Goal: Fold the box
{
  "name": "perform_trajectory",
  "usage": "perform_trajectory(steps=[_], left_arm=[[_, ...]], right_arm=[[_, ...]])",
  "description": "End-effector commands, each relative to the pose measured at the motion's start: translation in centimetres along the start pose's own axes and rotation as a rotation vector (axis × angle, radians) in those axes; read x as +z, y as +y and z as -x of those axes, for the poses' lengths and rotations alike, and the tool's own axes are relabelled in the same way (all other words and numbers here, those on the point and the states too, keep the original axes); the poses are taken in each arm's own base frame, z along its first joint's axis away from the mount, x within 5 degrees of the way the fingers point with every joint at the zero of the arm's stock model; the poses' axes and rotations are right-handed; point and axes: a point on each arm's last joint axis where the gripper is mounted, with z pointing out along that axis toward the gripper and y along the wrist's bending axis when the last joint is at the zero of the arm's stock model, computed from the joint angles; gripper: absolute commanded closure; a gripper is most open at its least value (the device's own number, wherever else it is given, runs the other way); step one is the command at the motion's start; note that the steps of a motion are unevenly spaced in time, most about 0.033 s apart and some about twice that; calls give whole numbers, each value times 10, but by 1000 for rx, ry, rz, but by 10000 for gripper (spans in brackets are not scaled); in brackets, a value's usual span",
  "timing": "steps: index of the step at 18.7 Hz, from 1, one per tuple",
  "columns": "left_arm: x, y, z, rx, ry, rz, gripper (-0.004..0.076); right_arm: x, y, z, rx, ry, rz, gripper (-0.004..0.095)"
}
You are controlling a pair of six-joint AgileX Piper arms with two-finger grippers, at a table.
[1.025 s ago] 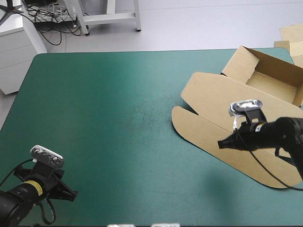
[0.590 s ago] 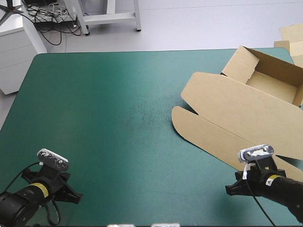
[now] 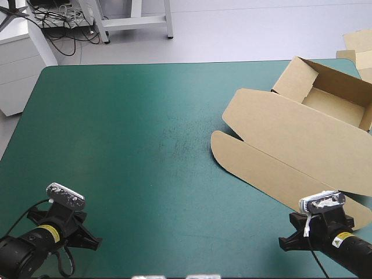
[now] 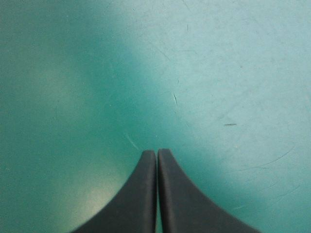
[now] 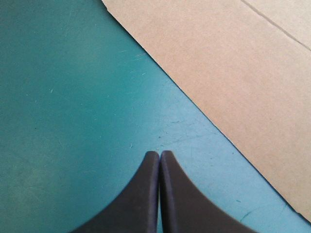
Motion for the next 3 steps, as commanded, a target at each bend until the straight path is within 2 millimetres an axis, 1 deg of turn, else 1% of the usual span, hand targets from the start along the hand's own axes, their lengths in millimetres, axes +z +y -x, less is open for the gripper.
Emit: perform_trajectory(steps=[1, 3], left_arm=[[-4, 0, 10, -10, -69, -5, 734], [-4, 0, 10, -12, -69, -5, 734]], right_arm=[[-4, 0, 11, 1, -71, -2, 923], [-4, 0, 11, 1, -71, -2, 923]])
